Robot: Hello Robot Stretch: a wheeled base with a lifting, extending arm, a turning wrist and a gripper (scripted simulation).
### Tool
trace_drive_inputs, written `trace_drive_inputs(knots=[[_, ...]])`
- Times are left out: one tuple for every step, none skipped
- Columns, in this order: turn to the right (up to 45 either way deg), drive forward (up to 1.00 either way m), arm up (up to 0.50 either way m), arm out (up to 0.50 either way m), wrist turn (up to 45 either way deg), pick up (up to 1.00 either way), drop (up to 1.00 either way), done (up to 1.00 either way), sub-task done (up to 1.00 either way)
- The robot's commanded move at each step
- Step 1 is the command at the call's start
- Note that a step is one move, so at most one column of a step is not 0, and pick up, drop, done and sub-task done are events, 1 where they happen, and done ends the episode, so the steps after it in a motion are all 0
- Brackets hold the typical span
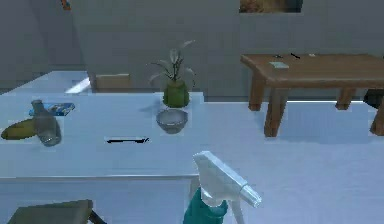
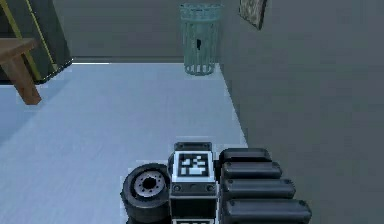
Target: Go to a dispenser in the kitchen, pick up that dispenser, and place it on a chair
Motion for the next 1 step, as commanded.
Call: trace_drive_inputs(knots=[[0.0, 0.4, 0.0, 0.0, 0.0, 0.0, 0.0, 0.0, 0.0]])
